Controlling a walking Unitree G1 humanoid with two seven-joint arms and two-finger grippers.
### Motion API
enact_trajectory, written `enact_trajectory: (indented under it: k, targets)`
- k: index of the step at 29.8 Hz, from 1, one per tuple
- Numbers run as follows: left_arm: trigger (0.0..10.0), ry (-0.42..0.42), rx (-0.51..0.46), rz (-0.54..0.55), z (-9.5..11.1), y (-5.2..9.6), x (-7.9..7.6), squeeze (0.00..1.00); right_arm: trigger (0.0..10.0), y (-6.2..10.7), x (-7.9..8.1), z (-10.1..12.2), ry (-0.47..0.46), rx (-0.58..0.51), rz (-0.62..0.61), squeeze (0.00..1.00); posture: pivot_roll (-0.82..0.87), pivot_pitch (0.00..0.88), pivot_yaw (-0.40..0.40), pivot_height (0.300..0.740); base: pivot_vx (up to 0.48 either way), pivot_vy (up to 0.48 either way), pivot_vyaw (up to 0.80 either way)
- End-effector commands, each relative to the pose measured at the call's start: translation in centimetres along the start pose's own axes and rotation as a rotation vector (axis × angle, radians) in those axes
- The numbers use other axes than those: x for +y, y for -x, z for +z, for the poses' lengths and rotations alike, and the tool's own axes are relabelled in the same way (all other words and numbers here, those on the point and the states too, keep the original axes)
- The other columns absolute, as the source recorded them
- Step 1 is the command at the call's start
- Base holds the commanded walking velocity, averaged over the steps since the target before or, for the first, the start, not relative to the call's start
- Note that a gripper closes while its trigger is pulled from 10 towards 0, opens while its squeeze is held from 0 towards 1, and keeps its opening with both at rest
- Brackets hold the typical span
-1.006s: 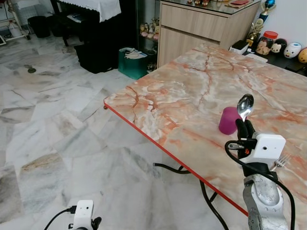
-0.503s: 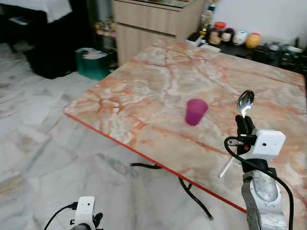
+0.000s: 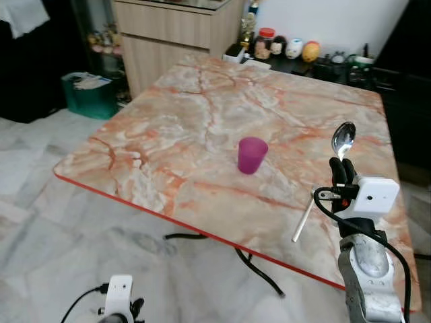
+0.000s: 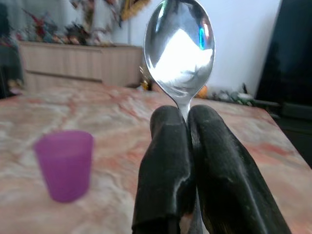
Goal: Setting the table
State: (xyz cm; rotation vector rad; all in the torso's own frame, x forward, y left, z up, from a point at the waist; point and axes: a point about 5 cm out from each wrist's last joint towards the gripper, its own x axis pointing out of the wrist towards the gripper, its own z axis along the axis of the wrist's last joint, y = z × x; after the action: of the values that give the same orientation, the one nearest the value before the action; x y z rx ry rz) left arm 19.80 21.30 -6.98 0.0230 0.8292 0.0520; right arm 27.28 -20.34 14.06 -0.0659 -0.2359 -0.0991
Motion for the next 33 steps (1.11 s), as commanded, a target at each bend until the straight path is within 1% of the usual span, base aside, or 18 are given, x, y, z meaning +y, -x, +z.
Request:
enact_trajectory:
  k: [1,3,12,22,27,33]
  targets:
    - [10.0,-0.009,0.003,0.003,-0.2,0.1,0.0,0.00,10.0,-0.1,-0.3,0.1,0.006,-0.007,-0.006,0.00,0.03,0.000,-0.043,0.727,0.000,0.000,0.00]
    - [10.0,-0.011,-0.004,0.005,-0.1,0.0,0.1,0.00,10.0,-0.1,-0.3,0.1,0.007,-0.008,-0.008,0.00,0.03,0.000,-0.043,0.727,0.000,0.000,0.00]
    - [10.0,-0.014,-0.023,-0.002,0.4,-0.1,0.0,0.00,10.0,-0.6,-0.4,0.3,-0.001,-0.023,-0.017,0.00,0.03,0.000,-0.044,0.727,0.000,-0.296,0.00]
    - [10.0,-0.016,-0.035,-0.017,0.6,-0.1,-0.5,0.00,10.0,-0.5,-0.3,0.2,-0.013,-0.024,-0.018,0.00,0.02,0.000,-0.042,0.727,0.000,-0.272,0.00]
    - [10.0,-0.008,-0.046,-0.018,0.9,-0.2,-0.6,0.00,10.0,-0.7,-0.3,0.1,-0.016,-0.020,-0.023,0.00,0.03,0.000,-0.044,0.727,0.000,0.000,0.00]
    - [10.0,-0.002,-0.057,-0.016,1.2,-0.2,-0.5,0.00,10.0,-0.8,-0.3,0.1,-0.015,-0.022,-0.020,0.00,0.03,0.000,-0.044,0.727,0.000,0.000,-0.64]
